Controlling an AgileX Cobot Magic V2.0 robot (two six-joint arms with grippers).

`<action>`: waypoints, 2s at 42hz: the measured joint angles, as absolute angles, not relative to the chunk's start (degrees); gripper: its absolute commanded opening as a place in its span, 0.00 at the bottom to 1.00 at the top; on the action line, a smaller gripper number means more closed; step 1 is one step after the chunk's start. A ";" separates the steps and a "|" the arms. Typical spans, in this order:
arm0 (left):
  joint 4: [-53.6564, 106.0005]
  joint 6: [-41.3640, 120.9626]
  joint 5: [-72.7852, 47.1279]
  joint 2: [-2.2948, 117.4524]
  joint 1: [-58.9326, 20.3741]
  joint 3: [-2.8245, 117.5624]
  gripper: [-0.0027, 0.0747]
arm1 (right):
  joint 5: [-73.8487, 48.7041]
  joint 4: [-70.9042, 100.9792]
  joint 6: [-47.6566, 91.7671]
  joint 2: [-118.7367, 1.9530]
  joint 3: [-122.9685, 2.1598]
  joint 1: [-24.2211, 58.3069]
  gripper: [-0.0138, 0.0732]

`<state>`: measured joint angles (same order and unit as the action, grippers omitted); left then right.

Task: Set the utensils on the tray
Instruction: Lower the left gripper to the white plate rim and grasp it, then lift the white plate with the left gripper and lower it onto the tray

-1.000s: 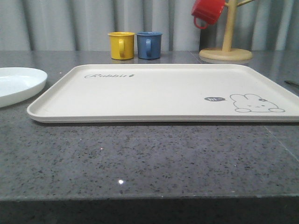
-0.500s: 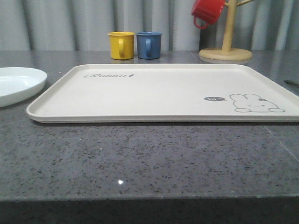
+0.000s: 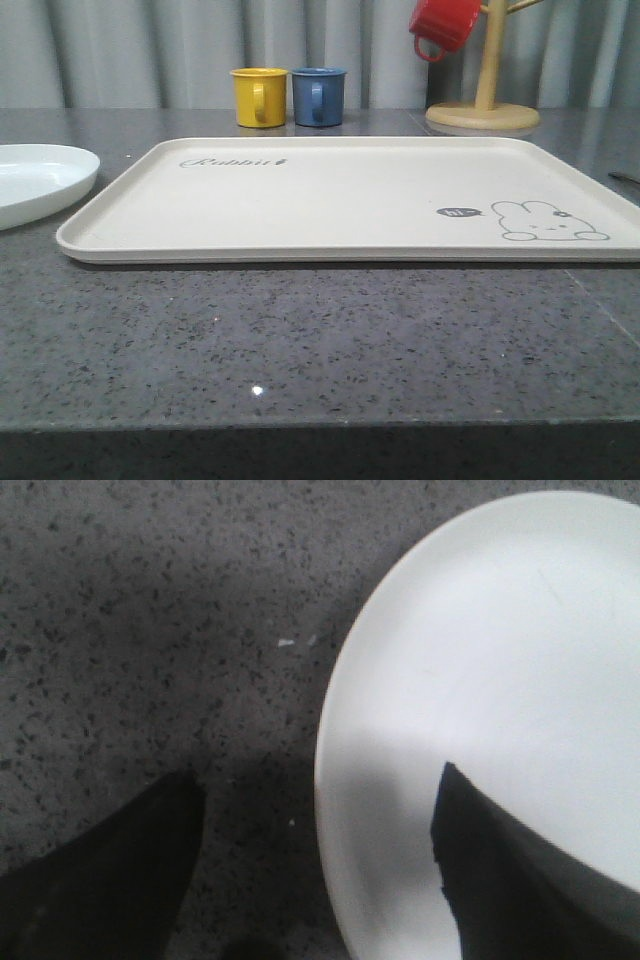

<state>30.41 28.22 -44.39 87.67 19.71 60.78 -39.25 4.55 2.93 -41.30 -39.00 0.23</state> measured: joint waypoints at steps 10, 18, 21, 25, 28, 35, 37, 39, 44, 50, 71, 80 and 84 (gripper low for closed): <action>30.55 28.35 -44.36 90.21 19.48 61.82 0.52 | -39.25 4.55 2.93 -41.30 -39.00 0.23 0.79; 30.44 29.57 -44.59 90.46 18.90 62.06 0.37 | -39.25 4.55 2.93 -41.30 -39.00 0.23 0.79; 30.44 29.83 -44.92 90.46 18.85 62.06 0.23 | -39.25 4.55 2.93 -41.30 -39.00 0.23 0.79; 30.44 29.95 -45.54 90.59 18.85 62.06 0.05 | -39.25 4.55 2.93 -41.30 -39.00 0.23 0.79; 30.44 29.95 -45.88 90.59 18.85 62.06 0.01 | -39.25 4.55 2.93 -41.30 -39.00 0.23 0.79; 30.72 29.95 -47.15 90.59 18.61 63.28 0.01 | -39.25 4.55 2.93 -41.30 -39.00 0.23 0.79; 30.95 29.95 -48.44 90.59 18.57 64.28 0.01 | -39.25 4.55 2.93 -41.30 -39.00 0.23 0.79; 31.04 29.95 -49.56 90.48 18.48 65.71 0.01 | -39.25 4.55 2.93 -41.30 -39.00 0.23 0.79; 32.51 30.02 -52.12 89.72 17.01 69.35 0.01 | -39.25 4.55 2.93 -41.30 -39.00 0.23 0.79; 33.50 30.02 -54.11 89.12 11.84 73.83 0.01 | -39.25 4.55 2.93 -41.30 -39.00 0.23 0.79; 34.39 30.16 -47.15 95.35 -9.60 75.65 0.01 | -39.25 4.55 2.93 -41.30 -39.00 0.23 0.79; 34.83 30.16 -46.66 99.73 -10.61 75.99 0.01 | -39.25 4.55 2.93 -41.30 -39.00 0.23 0.79; 35.26 30.16 -46.92 100.68 -10.61 76.12 0.03 | -39.25 4.55 2.93 -41.30 -39.00 0.23 0.79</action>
